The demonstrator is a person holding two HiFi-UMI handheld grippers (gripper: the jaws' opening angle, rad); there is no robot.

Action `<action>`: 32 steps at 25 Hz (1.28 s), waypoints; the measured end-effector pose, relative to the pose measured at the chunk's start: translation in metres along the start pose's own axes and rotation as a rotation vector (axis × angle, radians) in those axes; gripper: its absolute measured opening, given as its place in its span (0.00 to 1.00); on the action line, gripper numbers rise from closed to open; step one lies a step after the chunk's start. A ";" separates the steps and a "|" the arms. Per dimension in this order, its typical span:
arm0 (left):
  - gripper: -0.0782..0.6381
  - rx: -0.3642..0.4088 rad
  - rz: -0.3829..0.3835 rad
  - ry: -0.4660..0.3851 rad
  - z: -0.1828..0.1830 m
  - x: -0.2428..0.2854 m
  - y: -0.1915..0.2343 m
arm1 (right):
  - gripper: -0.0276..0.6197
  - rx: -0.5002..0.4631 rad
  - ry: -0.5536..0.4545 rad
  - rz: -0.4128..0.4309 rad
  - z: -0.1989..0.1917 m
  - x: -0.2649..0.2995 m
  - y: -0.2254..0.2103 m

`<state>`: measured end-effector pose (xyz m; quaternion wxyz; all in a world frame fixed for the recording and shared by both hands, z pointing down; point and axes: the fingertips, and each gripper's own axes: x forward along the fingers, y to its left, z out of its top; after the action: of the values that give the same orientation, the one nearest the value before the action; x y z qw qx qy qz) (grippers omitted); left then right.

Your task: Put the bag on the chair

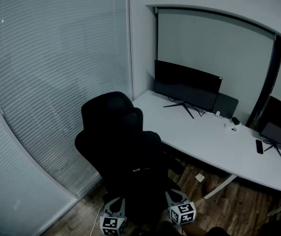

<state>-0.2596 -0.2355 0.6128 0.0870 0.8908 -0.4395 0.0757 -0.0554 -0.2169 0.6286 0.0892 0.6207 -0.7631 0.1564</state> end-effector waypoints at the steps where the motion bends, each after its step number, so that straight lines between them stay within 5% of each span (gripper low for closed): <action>1: 0.14 -0.010 0.005 0.004 -0.001 -0.002 0.001 | 0.14 -0.003 0.002 0.001 -0.001 0.000 0.001; 32: 0.14 -0.061 0.049 -0.014 -0.009 -0.059 -0.042 | 0.12 -0.053 0.046 0.065 -0.030 -0.044 0.025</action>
<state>-0.2621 -0.1626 0.6057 0.1092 0.8772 -0.4639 0.0580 -0.0725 -0.1619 0.6386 0.1180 0.5892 -0.7845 0.1533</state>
